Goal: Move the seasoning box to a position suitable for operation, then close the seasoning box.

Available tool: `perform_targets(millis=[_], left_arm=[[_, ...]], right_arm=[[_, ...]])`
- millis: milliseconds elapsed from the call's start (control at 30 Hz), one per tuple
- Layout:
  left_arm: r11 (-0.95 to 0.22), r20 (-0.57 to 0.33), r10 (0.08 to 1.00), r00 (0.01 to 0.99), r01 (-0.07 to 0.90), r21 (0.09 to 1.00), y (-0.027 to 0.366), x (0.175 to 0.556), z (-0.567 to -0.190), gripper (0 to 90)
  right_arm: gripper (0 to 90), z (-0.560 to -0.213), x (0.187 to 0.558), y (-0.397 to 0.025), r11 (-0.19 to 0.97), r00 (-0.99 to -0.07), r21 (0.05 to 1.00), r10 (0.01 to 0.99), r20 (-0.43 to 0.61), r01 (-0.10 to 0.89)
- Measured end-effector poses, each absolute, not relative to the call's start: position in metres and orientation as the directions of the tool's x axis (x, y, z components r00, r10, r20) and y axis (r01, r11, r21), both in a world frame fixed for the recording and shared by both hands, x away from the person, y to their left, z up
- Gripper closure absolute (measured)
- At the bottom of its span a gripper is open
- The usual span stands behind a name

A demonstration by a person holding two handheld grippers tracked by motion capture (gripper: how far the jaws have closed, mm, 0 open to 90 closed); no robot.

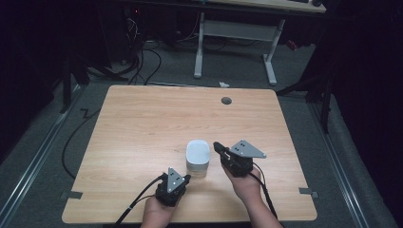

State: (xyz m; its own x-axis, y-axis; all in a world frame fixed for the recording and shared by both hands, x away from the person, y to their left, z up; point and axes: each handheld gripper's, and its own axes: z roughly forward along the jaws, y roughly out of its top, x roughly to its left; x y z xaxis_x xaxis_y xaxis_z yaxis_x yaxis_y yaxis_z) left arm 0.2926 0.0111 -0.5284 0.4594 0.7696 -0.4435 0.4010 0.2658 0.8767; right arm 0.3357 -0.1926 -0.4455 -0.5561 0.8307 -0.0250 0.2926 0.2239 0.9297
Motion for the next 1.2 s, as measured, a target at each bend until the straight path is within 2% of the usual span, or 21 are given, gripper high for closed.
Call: perform_targets(millis=[300, 700, 867, 1067, 1200], left_arm=[[0.271, -0.428, 0.810, 0.401, 0.393, 0.879, 0.054, 0.307, -0.523, 84.1], [0.298, -0.410, 0.869, 0.277, 0.368, 0.881, 0.118, 0.349, -0.512, 62.3], [0.314, -0.401, 0.888, 0.224, 0.340, 0.887, 0.142, 0.361, -0.510, 56.9], [0.375, -0.429, 0.886, 0.175, 0.273, 0.886, 0.162, 0.344, -0.521, 50.8], [0.336, -0.390, 0.901, 0.188, 0.262, 0.905, 0.161, 0.332, -0.524, 50.4]], right_arm=[[79.3, -0.457, 0.345, -0.231, 0.178, -0.460, 0.914, 0.888, 0.011, 0.365], [66.9, -0.481, 0.342, -0.284, 0.170, -0.352, 0.883, 0.936, -0.006, 0.438], [61.1, -0.490, 0.336, -0.305, 0.147, -0.313, 0.877, 0.950, 0.004, 0.457], [57.2, -0.504, 0.308, -0.325, 0.091, -0.255, 0.892, 0.966, 0.028, 0.444], [55.9, -0.506, 0.299, -0.326, 0.102, -0.258, 0.893, 0.966, 0.017, 0.439]])
